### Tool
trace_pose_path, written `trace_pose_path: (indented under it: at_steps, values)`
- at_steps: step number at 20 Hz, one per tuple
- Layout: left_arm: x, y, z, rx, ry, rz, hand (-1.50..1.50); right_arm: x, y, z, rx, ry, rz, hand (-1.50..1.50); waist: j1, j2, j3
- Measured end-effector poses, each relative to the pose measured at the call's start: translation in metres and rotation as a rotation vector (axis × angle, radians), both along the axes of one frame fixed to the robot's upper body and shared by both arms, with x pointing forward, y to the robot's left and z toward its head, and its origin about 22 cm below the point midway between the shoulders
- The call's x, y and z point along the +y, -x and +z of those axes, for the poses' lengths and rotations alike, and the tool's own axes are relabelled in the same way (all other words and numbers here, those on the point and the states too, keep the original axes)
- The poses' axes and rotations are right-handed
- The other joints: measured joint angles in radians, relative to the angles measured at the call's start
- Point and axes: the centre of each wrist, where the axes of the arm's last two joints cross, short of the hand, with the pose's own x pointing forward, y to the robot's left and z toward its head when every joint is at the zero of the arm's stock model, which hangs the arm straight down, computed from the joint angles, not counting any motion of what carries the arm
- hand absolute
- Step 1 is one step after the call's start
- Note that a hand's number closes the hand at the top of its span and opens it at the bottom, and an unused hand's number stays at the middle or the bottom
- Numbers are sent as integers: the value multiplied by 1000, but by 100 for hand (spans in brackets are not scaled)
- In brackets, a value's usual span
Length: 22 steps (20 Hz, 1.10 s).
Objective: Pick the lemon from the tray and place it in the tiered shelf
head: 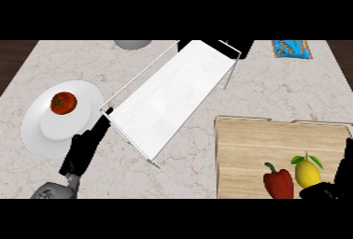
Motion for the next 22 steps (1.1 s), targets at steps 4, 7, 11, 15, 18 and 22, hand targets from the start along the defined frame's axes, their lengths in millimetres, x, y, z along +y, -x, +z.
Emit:
trace_pose_path:
  at_steps: [4, 7, 11, 15, 18, 22]
  values:
    - [1, 7, -7, 2, -2, 13, 0, 14, -14, -13, 28, 14, -15, -150, -15, -6, 0]
    - [2, 4, -5, 3, -2, 22, 0, 22, -23, -19, 43, 54, -25, -150, -27, -8, 0]
    - [2, 4, -8, 4, -1, 36, 0, 31, -36, -23, 58, 87, -37, -150, -39, -10, 1]
    - [9, 5, -10, 1, -1, 44, 0, 38, -42, -26, 81, 105, -48, -150, -47, -13, 0]
    - [9, 7, -13, 7, 2, 49, 0, 42, -47, -28, 92, 109, -57, -150, -51, -15, -1]
    - [12, 9, -9, 14, 5, 47, 0, 43, -48, -30, 108, 120, -72, -150, -54, -17, -1]
